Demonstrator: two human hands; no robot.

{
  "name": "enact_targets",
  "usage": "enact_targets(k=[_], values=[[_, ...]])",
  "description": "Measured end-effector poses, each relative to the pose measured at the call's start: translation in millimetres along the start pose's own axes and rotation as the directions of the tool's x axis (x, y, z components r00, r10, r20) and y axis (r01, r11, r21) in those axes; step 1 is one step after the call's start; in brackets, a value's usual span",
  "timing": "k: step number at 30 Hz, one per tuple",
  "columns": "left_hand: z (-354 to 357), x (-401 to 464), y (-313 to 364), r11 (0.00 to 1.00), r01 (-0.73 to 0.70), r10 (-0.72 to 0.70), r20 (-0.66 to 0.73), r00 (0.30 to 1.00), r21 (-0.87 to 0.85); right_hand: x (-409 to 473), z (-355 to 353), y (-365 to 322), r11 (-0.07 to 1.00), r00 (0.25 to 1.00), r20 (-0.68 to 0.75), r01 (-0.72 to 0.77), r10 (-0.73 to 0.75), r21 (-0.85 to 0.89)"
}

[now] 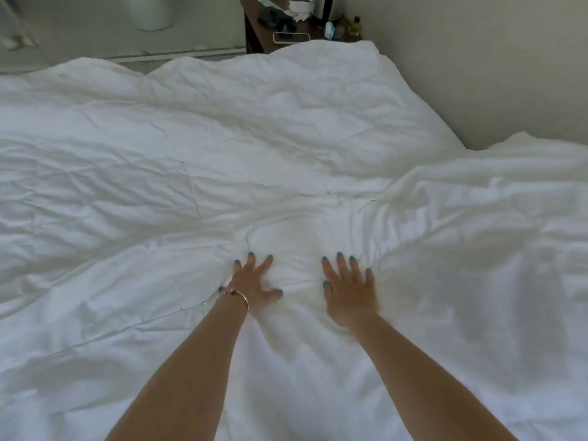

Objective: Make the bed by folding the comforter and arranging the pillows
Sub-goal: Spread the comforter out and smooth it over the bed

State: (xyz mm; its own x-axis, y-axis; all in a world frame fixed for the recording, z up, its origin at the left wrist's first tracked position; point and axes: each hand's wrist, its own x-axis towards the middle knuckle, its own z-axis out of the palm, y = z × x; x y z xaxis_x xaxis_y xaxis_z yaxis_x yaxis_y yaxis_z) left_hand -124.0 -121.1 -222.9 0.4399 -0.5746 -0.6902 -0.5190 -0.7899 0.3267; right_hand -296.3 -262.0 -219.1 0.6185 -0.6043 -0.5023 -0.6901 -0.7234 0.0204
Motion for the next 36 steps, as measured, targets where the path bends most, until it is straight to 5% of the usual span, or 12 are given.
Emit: enact_targets(k=[10,14,21,26,28,32,36], values=[[54.6,-116.9,-57.7,0.979,-0.026,-0.018,0.212,0.977,0.203,-150.0,2.1,1.8,0.987,0.885,0.456,-0.143,0.094,0.075],[30.9,-112.6,-30.5,0.999,-0.002,-0.009,0.212,0.977,0.052,-144.2,-38.1,1.6,0.942,0.894,0.425,-0.255,0.143,0.22],[5.4,-124.2,13.2,1.0,0.012,-0.012,0.192,0.981,-0.001,-120.8,-100.7,23.2,0.937,0.928,0.358,-0.207,0.098,0.28],[-13.5,-111.6,66.5,0.994,-0.011,0.016,0.046,0.999,-0.109,-64.5,-153.2,66.1,0.911,0.951,0.302,-0.182,0.066,0.371],[-18.9,-96.1,94.7,0.983,-0.02,0.013,-0.039,0.999,-0.184,-34.7,-173.1,93.0,0.945,0.974,0.218,-0.125,0.059,0.303],[-25.2,-45.6,162.6,0.971,-0.105,0.053,-0.235,0.971,-0.215,35.9,-199.2,150.0,0.99,0.998,-0.029,0.045,-0.05,-0.13],[-23.0,19.5,227.0,0.985,-0.075,0.033,-0.26,0.965,-0.154,102.0,-184.4,218.0,0.935,0.99,0.023,0.138,-0.138,-0.327]])
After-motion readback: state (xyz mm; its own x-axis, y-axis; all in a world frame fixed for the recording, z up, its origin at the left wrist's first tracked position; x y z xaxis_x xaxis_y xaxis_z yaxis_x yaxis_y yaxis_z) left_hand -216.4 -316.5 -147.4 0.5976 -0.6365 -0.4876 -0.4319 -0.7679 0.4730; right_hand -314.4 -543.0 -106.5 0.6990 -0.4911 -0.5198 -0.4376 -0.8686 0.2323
